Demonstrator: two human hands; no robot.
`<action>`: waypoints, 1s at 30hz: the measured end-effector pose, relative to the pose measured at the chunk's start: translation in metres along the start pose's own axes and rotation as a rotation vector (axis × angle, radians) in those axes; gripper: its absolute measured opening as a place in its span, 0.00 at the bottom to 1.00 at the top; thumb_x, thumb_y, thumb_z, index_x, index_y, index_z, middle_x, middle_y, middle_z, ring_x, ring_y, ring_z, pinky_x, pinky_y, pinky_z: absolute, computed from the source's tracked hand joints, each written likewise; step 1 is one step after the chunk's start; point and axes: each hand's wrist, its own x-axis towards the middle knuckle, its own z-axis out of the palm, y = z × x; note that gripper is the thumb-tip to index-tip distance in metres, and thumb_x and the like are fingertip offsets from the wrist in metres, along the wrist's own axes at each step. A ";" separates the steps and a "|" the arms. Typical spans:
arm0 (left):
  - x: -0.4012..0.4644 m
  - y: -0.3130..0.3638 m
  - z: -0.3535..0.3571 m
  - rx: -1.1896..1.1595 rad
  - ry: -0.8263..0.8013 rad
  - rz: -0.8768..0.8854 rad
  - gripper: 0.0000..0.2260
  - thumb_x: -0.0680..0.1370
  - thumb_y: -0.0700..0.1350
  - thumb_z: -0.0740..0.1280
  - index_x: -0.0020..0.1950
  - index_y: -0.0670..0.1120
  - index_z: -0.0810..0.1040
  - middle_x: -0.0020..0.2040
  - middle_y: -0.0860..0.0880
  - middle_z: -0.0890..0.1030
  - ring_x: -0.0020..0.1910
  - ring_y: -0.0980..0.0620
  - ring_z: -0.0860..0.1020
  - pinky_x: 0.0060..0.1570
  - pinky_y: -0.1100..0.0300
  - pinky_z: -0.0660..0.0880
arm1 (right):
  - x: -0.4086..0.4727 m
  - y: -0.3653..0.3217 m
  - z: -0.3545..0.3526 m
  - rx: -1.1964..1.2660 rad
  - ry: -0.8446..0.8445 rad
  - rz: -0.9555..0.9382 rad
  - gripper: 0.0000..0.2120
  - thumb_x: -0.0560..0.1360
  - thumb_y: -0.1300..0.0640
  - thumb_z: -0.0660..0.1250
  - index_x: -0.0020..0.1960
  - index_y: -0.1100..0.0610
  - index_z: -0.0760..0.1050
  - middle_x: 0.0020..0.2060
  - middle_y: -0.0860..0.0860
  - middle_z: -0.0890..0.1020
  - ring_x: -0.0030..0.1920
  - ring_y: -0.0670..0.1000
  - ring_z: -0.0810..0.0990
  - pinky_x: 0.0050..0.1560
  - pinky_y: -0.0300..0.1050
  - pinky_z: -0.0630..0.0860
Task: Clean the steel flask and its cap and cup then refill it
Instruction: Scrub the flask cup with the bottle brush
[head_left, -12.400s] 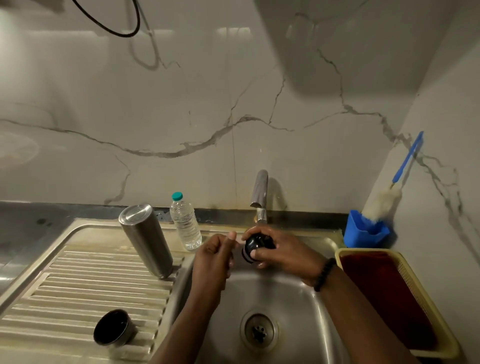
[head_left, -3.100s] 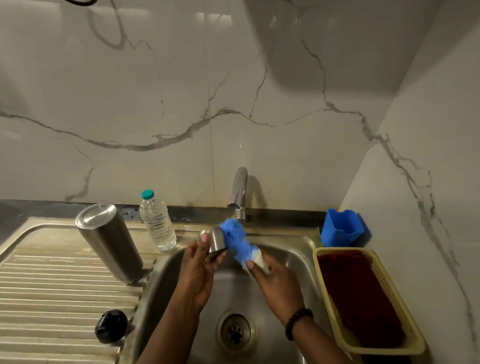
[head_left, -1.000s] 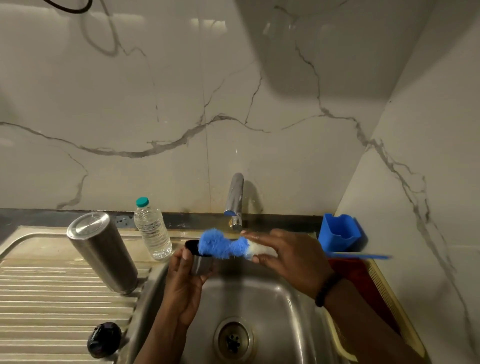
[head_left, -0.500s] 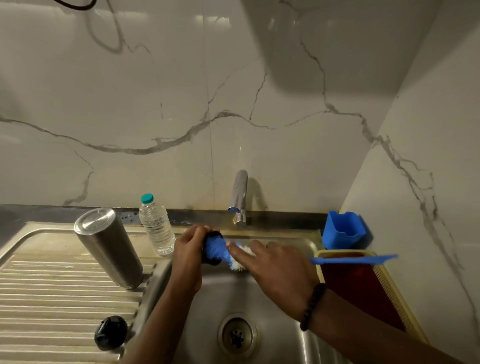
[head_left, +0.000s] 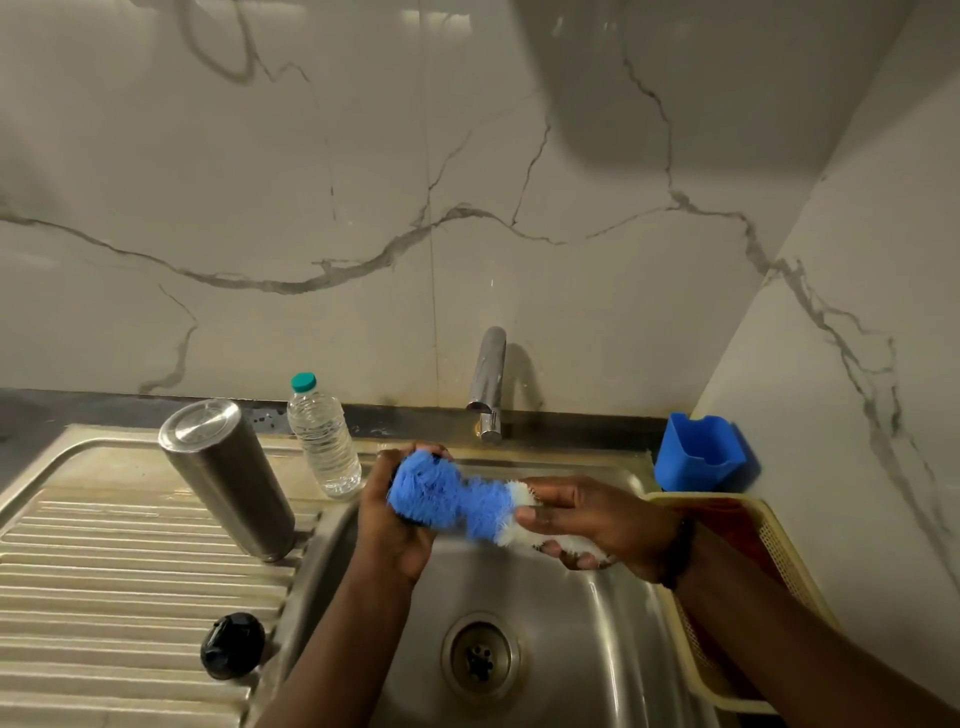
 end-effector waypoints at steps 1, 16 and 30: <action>0.000 -0.003 0.002 -0.048 0.057 -0.022 0.14 0.71 0.54 0.66 0.47 0.45 0.79 0.42 0.46 0.80 0.41 0.49 0.79 0.41 0.55 0.77 | -0.002 0.002 0.002 0.046 -0.001 -0.012 0.14 0.81 0.52 0.62 0.65 0.54 0.75 0.35 0.46 0.80 0.30 0.42 0.74 0.27 0.33 0.71; -0.015 -0.036 0.013 0.009 0.154 -0.285 0.22 0.77 0.55 0.67 0.63 0.40 0.75 0.59 0.36 0.80 0.57 0.39 0.81 0.56 0.44 0.80 | -0.066 -0.041 -0.065 -0.833 0.650 -0.161 0.22 0.73 0.46 0.71 0.64 0.34 0.71 0.56 0.38 0.81 0.55 0.44 0.80 0.56 0.41 0.76; -0.018 -0.041 0.026 0.009 0.083 -0.261 0.10 0.81 0.47 0.66 0.59 0.43 0.75 0.58 0.38 0.77 0.58 0.37 0.78 0.65 0.35 0.73 | -0.071 -0.047 -0.132 -1.915 0.712 0.779 0.16 0.80 0.51 0.55 0.67 0.42 0.71 0.61 0.48 0.77 0.63 0.52 0.73 0.65 0.49 0.64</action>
